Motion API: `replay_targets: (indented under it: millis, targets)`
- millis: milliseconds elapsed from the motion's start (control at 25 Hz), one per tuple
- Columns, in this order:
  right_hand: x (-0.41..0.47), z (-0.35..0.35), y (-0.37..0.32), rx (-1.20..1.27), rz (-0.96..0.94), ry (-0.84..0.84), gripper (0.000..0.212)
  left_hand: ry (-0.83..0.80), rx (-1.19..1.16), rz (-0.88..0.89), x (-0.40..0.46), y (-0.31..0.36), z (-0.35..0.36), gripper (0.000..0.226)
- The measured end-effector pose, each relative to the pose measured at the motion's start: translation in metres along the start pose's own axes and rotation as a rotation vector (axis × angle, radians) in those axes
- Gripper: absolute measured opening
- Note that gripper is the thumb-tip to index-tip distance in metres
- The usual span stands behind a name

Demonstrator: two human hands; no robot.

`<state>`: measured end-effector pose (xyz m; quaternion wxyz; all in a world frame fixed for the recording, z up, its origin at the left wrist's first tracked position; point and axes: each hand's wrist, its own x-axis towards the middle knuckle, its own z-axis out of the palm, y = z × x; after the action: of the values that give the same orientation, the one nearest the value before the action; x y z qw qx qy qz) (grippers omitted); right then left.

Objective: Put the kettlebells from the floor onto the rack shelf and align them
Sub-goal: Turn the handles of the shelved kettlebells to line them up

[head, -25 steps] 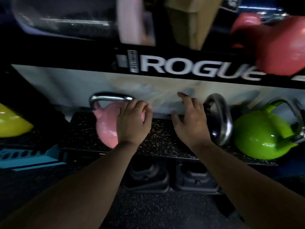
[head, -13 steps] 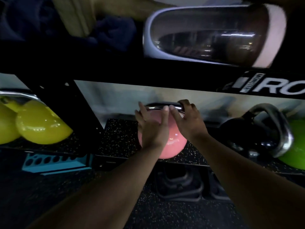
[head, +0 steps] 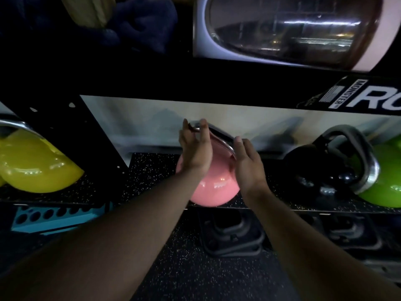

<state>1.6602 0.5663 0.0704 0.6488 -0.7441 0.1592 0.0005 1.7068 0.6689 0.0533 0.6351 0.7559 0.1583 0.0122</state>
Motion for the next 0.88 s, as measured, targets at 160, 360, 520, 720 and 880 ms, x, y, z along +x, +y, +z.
replay_targets:
  millis: [160,360,520,720,880]
  targets:
    - [-0.023,0.011,0.012,0.002,-0.023,-0.054,0.030,-0.145,0.110,0.027,0.028,0.006,-0.013,0.066]
    - [-0.012,0.013,0.011,0.098,-0.060,-0.066,0.032,-0.172,0.000,0.092,-0.003,-0.016,-0.004,0.061]
    - [-0.020,0.044,0.018,0.161,-0.082,-0.139,0.040,-0.238,0.025,0.116,0.024,-0.010,-0.021,0.058]
    - [-0.023,0.066,0.014,0.304,-0.047,-0.192,0.044,-0.304,0.013,0.118,0.036,-0.012,-0.034,0.056]
    - [-0.027,0.070,0.014,0.372,-0.051,-0.204,0.042,-0.308,-0.016,0.099,0.039,-0.014,-0.038,0.058]
